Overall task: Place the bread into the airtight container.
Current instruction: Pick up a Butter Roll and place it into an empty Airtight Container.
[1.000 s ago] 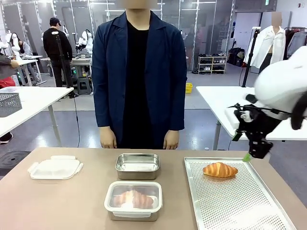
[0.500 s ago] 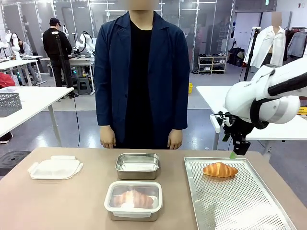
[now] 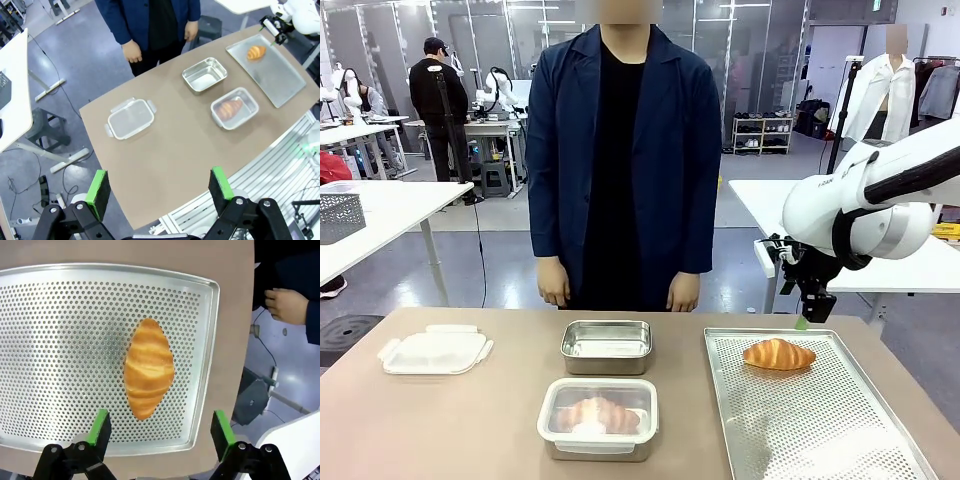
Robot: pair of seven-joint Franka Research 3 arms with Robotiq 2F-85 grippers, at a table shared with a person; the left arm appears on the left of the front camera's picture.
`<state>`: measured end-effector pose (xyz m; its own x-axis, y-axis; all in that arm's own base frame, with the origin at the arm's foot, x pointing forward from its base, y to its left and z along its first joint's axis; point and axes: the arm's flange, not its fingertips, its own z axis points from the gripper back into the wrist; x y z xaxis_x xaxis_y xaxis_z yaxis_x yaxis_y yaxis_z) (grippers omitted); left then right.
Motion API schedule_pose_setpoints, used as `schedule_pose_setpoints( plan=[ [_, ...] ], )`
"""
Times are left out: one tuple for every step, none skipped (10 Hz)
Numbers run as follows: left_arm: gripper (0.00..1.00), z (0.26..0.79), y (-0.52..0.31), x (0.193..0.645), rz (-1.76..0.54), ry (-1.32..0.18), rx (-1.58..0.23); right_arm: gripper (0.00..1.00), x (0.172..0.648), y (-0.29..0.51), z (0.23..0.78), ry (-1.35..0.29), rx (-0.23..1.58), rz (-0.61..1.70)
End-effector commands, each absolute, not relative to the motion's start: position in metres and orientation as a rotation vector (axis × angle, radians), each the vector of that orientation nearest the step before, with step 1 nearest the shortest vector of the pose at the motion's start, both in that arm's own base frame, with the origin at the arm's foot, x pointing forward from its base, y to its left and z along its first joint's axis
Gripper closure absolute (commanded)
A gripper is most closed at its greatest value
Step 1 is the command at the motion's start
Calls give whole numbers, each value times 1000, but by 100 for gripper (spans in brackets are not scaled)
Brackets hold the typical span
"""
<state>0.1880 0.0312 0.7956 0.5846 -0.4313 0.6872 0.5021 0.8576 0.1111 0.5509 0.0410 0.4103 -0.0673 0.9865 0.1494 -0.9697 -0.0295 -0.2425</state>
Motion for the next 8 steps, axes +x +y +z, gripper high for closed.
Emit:
schedule_pose_setpoints(
  plan=[
    [0, 798, 32, 188, -548, -777, -100, 0, 548, 40, 411, -317, -67, 1607],
    [0, 798, 32, 188, -548, -777, -100, 0, 548, 40, 411, -317, -67, 1607],
    [0, 798, 32, 188, -548, -777, -100, 0, 551, 41, 411, -316, -67, 1607],
    [0, 798, 32, 188, -548, -777, -100, 0, 563, 45, 399, -293, -92, 1546],
    [0, 798, 32, 188, -548, -777, -100, 0, 572, 47, 387, -274, -72, 1520],
    [0, 798, 32, 188, -548, -777, -100, 0, 577, 49, 375, -262, -52, 1516],
    [0, 798, 32, 188, -548, -777, -100, 0, 582, 51, 364, -242, -45, 1501],
    [0, 798, 32, 188, -548, -777, -100, 0, 585, 54, 354, -229, -42, 1492]
  ],
)
